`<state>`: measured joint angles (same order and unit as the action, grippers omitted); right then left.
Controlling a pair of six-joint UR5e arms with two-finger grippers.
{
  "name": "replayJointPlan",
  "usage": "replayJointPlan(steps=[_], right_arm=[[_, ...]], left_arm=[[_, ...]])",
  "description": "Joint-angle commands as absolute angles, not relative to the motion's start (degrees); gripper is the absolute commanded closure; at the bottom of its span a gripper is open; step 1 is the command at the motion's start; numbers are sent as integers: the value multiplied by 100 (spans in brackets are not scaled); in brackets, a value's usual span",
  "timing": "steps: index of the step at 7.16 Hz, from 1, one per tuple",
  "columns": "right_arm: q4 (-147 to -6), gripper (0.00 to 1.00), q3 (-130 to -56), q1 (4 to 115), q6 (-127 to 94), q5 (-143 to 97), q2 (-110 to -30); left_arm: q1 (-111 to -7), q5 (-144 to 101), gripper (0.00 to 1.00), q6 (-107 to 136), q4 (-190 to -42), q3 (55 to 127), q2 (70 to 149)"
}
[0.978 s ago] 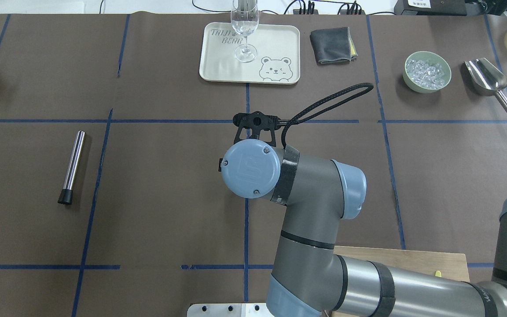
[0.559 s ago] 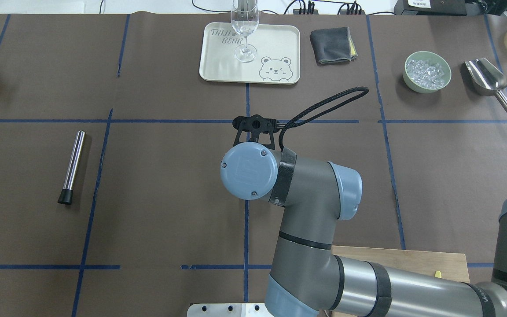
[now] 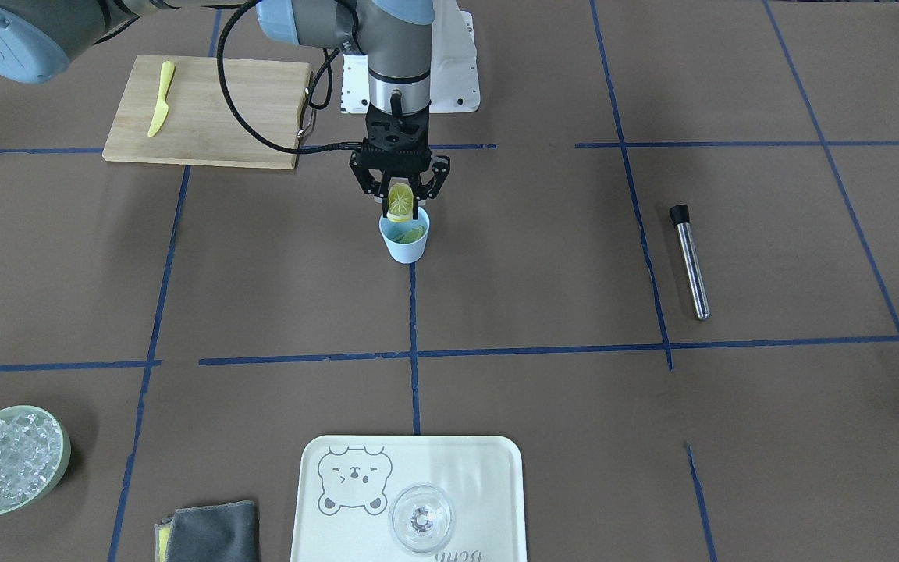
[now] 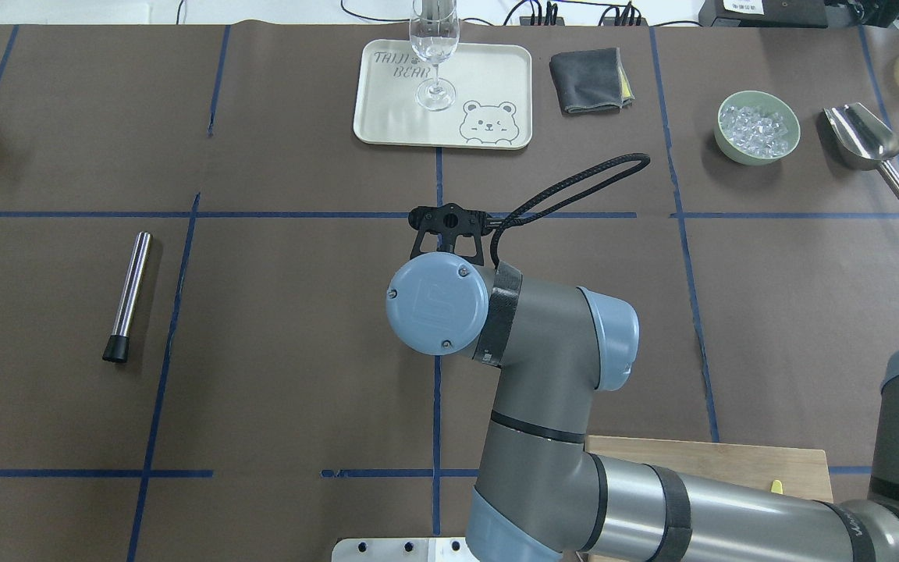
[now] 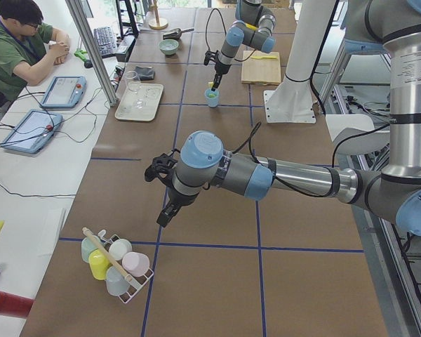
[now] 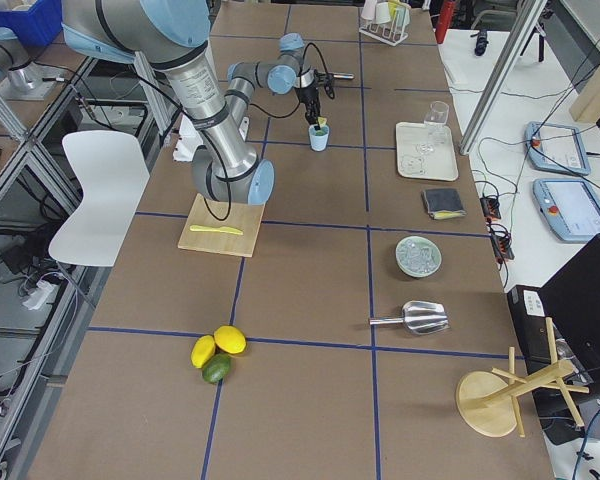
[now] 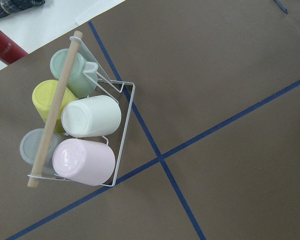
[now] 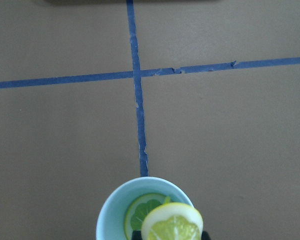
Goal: Squeeze lemon into cup
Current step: 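Lower the lemon slice over the blue cup and open the right gripper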
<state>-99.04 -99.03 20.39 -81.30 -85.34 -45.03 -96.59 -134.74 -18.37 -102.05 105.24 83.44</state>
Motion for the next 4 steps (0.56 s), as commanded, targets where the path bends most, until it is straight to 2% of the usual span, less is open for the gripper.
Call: replayJointPlan(steps=[1, 3, 4], right_arm=[[-9905, 46, -9905, 2039, -8130, -8534, -4491], [-9905, 43, -9905, 2039, -8130, -8534, -4483], [-9905, 15, -9905, 2030, -8104, -8543, -4482]], left_arm=[[-9659, -13474, 0, -1837, -10213, 10529, 8297], [-9659, -13474, 0, -1846, -10213, 10529, 8279], [-9659, -13474, 0, -1846, -10213, 10547, 8262]])
